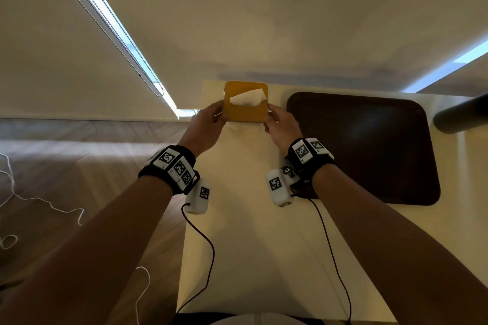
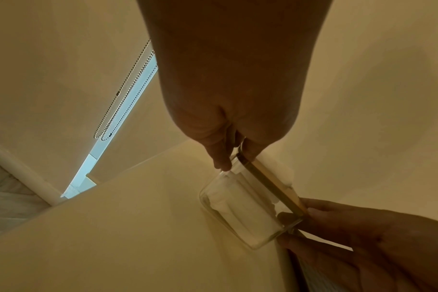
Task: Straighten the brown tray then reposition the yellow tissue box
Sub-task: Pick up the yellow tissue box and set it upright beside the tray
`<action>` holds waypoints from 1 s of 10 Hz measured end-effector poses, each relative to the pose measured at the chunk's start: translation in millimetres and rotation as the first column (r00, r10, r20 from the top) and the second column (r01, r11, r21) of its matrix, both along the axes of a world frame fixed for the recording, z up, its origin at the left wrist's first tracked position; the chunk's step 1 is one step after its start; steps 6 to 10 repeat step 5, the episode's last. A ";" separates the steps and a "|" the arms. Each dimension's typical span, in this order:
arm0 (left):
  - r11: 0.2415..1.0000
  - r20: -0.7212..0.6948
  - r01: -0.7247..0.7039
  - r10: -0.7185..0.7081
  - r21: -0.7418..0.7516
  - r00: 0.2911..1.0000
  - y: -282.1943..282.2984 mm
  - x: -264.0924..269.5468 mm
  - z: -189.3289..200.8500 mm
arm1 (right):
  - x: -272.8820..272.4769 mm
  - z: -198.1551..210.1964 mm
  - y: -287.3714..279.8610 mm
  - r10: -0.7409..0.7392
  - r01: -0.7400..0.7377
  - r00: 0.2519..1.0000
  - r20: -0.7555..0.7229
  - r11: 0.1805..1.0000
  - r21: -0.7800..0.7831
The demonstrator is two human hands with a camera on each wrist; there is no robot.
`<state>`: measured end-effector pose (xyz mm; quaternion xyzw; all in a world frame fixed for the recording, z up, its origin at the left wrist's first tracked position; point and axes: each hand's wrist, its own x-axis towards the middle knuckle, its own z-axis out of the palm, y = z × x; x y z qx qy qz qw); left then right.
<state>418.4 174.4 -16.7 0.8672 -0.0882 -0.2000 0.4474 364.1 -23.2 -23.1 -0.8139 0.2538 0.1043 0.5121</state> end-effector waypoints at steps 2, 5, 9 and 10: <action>1.000 -0.012 -0.009 0.009 -0.008 1.000 0.4 -1.4 0.6 | -0.8 4.2 -0.6 0.020 -0.020 1.000 0.004 1.000 -0.020; 0.993 -0.025 -0.116 0.115 -0.024 0.993 14.3 -24.5 5.2 | -30.3 29.4 -14.4 0.136 -0.138 0.990 -0.023 0.981 -0.136; 0.993 -0.025 -0.116 0.115 -0.024 0.993 14.3 -24.5 5.2 | -30.3 29.4 -14.4 0.136 -0.138 0.990 -0.023 0.981 -0.136; 0.993 -0.025 -0.116 0.115 -0.024 0.993 14.3 -24.5 5.2 | -30.3 29.4 -14.4 0.136 -0.138 0.990 -0.023 0.981 -0.136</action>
